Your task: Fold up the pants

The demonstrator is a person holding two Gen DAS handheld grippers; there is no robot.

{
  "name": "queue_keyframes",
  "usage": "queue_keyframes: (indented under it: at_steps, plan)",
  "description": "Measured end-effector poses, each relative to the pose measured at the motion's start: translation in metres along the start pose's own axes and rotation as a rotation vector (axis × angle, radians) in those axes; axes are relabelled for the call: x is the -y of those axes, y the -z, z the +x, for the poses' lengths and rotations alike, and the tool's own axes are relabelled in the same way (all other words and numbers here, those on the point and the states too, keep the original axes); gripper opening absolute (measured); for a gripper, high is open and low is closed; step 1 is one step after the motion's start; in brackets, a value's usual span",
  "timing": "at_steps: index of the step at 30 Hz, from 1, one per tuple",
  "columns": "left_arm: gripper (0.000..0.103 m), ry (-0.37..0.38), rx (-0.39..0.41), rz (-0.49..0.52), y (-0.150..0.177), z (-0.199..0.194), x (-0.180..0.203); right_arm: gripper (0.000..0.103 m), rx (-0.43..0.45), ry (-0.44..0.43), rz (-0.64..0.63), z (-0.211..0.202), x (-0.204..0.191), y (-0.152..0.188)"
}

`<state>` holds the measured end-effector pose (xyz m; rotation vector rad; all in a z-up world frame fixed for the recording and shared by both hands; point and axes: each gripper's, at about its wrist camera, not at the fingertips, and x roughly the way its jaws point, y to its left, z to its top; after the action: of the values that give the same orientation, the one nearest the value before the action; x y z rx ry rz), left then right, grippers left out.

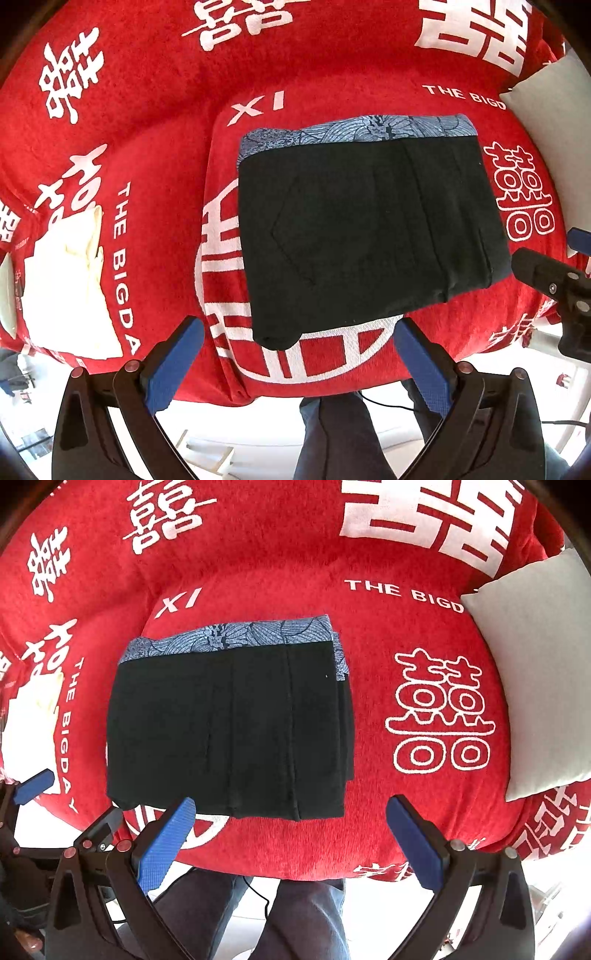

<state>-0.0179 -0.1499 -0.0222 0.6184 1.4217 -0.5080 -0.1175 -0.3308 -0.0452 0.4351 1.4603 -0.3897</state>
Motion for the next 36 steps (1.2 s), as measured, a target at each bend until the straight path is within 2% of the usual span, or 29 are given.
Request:
queue_keyframes:
  at_steps: [36]
  plan:
    - [0.103, 0.01, 0.014, -0.001, 0.0017, -0.0074, -0.0003, 0.103, 0.005, -0.004, -0.004, -0.0035, -0.0042, 0.0009]
